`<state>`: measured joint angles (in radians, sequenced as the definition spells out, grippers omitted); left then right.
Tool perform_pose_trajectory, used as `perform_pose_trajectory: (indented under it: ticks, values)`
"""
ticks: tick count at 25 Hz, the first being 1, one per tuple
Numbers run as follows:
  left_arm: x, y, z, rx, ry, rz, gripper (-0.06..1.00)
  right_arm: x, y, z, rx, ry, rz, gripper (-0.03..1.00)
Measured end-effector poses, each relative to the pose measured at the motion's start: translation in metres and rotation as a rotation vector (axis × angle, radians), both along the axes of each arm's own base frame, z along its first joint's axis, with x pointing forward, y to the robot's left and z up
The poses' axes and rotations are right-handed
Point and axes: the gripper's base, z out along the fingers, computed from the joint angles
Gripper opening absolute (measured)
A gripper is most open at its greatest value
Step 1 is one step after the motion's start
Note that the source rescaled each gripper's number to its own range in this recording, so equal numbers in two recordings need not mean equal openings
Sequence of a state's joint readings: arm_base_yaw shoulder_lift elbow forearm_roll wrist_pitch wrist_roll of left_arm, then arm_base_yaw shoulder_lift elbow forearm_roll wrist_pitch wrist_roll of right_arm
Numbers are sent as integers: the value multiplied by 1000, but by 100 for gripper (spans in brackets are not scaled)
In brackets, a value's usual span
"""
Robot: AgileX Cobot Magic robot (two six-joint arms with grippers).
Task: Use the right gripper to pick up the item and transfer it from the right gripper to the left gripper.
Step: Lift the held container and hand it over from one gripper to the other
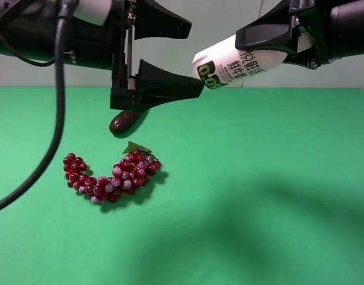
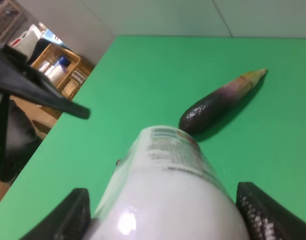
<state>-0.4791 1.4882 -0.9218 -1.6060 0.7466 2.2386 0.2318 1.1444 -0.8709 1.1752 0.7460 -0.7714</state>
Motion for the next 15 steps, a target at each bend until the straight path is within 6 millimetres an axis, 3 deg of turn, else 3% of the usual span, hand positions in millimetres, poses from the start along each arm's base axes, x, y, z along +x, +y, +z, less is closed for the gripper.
perform_pose_trajectory:
  ticks: [9,15]
  values:
    - [4,-25,-7,84,-100,0,98,-1,1,0,1,7,18,9]
    - [11,-28,4,73,-136,56,98,-2,1,0,2,11,26,9]
